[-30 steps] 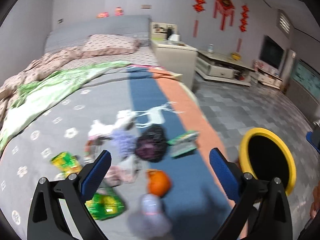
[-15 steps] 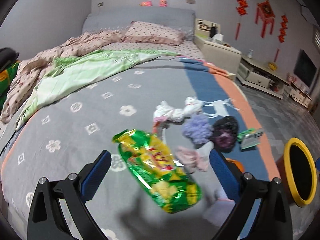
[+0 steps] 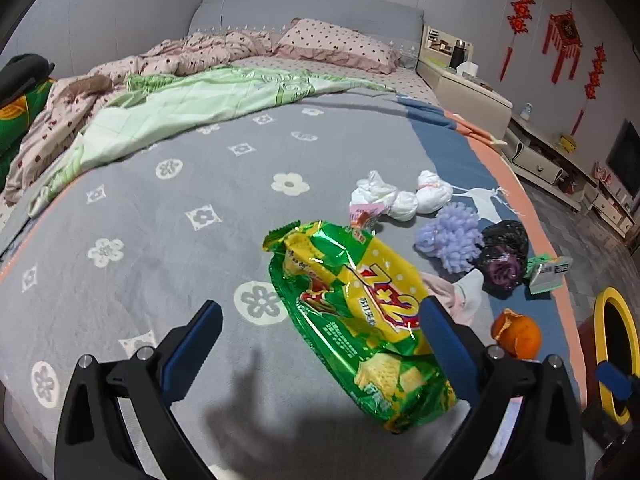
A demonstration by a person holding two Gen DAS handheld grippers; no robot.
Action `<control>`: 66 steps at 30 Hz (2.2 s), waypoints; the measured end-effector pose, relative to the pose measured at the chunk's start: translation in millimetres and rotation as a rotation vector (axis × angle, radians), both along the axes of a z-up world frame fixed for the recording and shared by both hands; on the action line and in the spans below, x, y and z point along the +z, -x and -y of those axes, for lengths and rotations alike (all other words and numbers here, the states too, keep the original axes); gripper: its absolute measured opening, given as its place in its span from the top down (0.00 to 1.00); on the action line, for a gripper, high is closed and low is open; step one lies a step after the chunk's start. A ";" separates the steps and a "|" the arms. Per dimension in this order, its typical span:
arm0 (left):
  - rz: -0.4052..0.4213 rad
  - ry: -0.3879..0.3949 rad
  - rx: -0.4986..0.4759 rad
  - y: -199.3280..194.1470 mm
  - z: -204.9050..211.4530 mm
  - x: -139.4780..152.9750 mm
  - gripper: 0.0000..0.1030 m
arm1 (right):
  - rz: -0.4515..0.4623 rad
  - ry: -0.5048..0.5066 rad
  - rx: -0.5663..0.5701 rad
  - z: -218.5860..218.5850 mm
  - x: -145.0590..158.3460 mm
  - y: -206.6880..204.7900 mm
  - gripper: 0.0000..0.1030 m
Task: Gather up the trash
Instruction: 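Grasp the green chip bag with the left tool while the right tool grasps the bubble-wrap bundle, then carry the chip bag and bubble-wrap bundle to the bin while opening both tools over it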
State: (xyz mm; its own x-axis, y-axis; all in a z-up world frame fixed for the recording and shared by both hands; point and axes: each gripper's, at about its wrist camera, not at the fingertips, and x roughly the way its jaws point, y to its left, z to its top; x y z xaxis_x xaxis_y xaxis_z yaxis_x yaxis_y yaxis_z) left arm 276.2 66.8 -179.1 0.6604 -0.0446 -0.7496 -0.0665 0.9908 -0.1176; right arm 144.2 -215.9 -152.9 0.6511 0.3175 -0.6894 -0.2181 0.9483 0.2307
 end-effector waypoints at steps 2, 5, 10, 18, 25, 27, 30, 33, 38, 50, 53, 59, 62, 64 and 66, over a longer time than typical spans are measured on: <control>-0.008 0.000 0.004 -3.4 1.3 -5.1 0.08 | -0.023 -0.004 0.013 -5.0 -7.8 -6.6 0.26; -0.015 0.035 0.014 -7.7 0.7 -13.2 0.08 | -0.036 -0.003 0.026 -11.5 -16.6 -11.0 0.27; -0.024 0.045 0.011 -13.0 3.0 -22.9 0.15 | -0.065 0.003 0.046 -24.0 -29.6 -19.6 0.28; -0.037 0.064 -0.038 -19.8 10.8 -34.8 0.54 | -0.105 0.002 0.077 -34.6 -44.7 -27.6 0.49; -0.033 0.090 -0.045 -15.6 9.3 -36.1 0.62 | -0.097 0.018 0.120 -45.2 -42.6 -23.3 0.73; -0.029 0.091 -0.049 -13.0 9.1 -33.9 0.71 | -0.095 0.014 0.117 -43.5 -41.4 -22.4 0.74; -0.029 0.103 -0.059 -9.4 6.9 -30.6 0.78 | -0.088 0.001 0.118 -39.6 -37.6 -19.1 0.75; -0.020 0.080 -0.059 -6.3 7.3 -27.8 0.81 | -0.074 -0.011 0.116 -36.3 -31.0 -14.2 0.75; -0.007 0.087 -0.058 0.3 2.9 -21.2 0.85 | -0.056 -0.032 0.101 -26.5 -21.1 -6.8 0.75; 0.096 0.084 -0.071 33.2 -0.6 25.1 0.86 | 0.016 -0.094 0.079 -4.5 16.1 20.8 0.75; 0.139 0.075 -0.089 45.0 7.3 42.7 0.86 | 0.041 -0.113 0.070 4.1 29.0 28.5 0.75; 0.211 0.070 -0.141 65.5 33.2 77.9 0.86 | 0.126 -0.135 0.019 32.0 61.4 46.3 0.75; 0.250 0.069 -0.173 75.0 48.9 93.2 0.86 | 0.165 -0.145 -0.013 48.9 75.3 54.2 0.75; 0.268 0.068 -0.190 80.1 59.4 101.2 0.86 | 0.194 -0.149 -0.042 63.4 84.7 59.8 0.75; 0.285 0.076 -0.219 84.9 71.9 109.0 0.86 | 0.212 -0.151 -0.066 75.4 91.3 64.1 0.75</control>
State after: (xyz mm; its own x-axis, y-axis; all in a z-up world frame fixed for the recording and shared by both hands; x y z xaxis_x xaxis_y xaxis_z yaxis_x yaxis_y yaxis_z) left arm 191.3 -5.1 -70.1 0.8108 -0.2566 -0.5261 0.1924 0.9657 -0.1745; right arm 80.2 -291.4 -61.6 0.7986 0.3583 -0.4835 -0.2153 0.9204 0.3264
